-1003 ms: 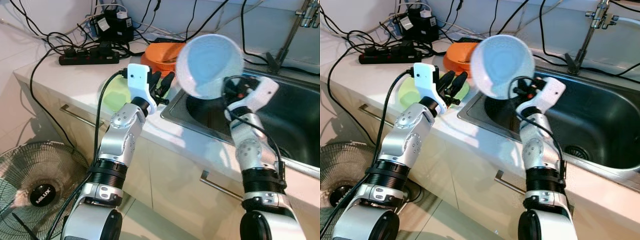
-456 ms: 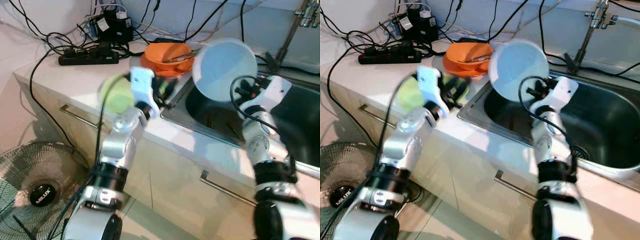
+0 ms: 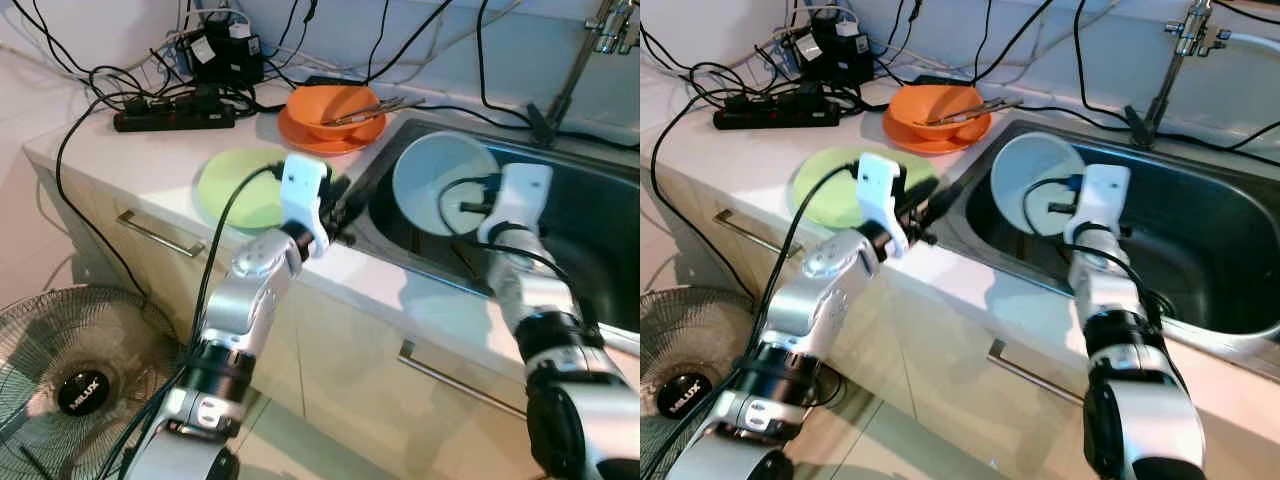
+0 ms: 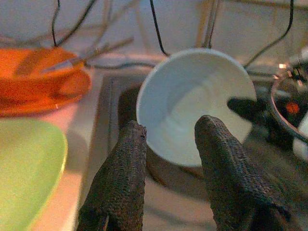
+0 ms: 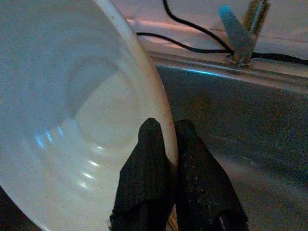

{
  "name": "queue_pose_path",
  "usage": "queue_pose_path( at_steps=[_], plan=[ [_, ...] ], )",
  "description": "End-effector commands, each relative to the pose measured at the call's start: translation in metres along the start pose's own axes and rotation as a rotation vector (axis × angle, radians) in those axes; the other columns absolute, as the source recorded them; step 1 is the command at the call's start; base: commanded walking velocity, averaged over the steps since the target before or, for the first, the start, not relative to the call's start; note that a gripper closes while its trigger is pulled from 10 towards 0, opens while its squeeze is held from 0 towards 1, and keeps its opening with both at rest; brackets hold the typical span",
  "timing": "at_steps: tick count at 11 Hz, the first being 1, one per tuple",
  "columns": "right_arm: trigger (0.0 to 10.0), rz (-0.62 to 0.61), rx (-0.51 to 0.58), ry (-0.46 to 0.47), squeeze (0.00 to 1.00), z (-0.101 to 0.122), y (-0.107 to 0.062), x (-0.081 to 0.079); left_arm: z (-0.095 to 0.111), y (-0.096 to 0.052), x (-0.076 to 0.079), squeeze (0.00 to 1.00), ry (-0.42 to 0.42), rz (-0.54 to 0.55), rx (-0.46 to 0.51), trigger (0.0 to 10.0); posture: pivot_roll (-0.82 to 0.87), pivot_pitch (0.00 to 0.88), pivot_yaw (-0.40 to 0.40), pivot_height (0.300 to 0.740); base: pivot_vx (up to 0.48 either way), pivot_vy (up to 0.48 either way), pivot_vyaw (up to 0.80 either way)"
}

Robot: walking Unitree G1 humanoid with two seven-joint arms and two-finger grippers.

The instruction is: Kitchen organization

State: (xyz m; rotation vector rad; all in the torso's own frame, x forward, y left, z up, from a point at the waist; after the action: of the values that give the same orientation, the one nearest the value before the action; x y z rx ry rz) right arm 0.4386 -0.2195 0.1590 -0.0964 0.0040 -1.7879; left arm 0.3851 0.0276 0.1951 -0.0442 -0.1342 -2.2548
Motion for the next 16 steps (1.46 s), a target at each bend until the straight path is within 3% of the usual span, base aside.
queue_pose_path(
  at_steps=[1, 10, 16],
  plan=[
    [10.0, -0.012, 0.041, -0.03, 0.0, 0.014, 0.004, 0.002, -0.002, -0.002, 0.002, 0.0, 0.019, -0.014, -0.024, 10.0, 0.14, 0.014, 0.029, 0.74, 0.0, 0.0, 0.0],
    [10.0, 0.054, -0.074, -0.111, 0.0, -0.013, 0.003, -0.016, -0.02, -0.005, 0.01, 0.0, 0.029, -0.035, -0.113, 10.0, 0.14, 0.006, 0.029, 0.74, 0.0, 0.0, 0.0],
    [10.0, 0.079, -0.077, -0.118, 0.0, -0.012, 0.003, -0.023, -0.038, -0.012, 0.016, 0.0, 0.032, -0.082, -0.201, 10.0, 0.14, 0.0, 0.027, 0.74, 0.0, 0.0, 0.0]
  ],
)
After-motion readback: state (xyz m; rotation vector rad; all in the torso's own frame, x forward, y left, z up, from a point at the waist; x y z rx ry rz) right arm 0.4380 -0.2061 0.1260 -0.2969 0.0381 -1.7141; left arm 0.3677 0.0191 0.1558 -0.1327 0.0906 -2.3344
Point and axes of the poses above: a point about 5 cm out from each wrist's last joint towards the gripper, its own y axis pointing out of the wrist towards the gripper, its own z axis along the axis of the wrist's last joint, x = y × z, the point moved 5 cm from there along y, pointing out of the wrist towards the gripper
